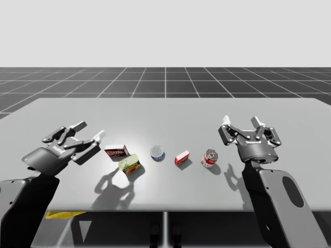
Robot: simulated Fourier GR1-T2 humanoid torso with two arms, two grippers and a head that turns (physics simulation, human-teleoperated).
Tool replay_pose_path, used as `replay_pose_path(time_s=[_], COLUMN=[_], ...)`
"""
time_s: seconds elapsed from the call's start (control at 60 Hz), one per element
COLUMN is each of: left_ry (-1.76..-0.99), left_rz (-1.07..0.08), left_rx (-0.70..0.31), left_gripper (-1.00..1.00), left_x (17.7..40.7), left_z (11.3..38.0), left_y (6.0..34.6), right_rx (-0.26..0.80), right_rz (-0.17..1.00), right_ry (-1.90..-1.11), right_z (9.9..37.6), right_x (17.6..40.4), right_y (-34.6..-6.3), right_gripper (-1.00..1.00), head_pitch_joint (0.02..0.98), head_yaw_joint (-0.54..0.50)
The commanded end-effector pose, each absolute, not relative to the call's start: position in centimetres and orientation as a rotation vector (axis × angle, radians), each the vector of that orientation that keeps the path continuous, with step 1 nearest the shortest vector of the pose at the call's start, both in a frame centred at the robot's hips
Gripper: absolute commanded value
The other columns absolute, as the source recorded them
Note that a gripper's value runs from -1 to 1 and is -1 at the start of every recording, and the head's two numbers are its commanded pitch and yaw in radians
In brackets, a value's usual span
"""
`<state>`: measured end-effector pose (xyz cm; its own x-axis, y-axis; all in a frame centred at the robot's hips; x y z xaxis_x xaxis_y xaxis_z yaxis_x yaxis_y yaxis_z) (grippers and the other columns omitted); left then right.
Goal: Lift the pudding box off the table.
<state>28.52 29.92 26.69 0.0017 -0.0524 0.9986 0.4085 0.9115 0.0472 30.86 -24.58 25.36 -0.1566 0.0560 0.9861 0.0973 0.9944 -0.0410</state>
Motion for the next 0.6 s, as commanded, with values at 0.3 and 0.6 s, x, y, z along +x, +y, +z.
replay_pose_path(time_s=[0.3, 0.6], left_ry=[-1.352, -1.250], left_rz=[-0.634, -0.784], left_rx=[-0.392, -0.480], left_gripper=[-1.00, -1.00], left_x=[27.9, 30.2], left_z=[21.0, 17.9], left_y=[36.5, 37.3], right_rx=[-0.125, -0.133], right_rz=[-0.028, -0.032], right_ry=[-1.732, -1.739], right_z=[25.3, 25.3], right_x=[30.9, 31.0], right_y=[-24.6, -24.7], right_gripper=[-1.00, -1.00], head_pitch_joint=[0.766, 0.770], head_yaw_joint=[0.40, 0.40])
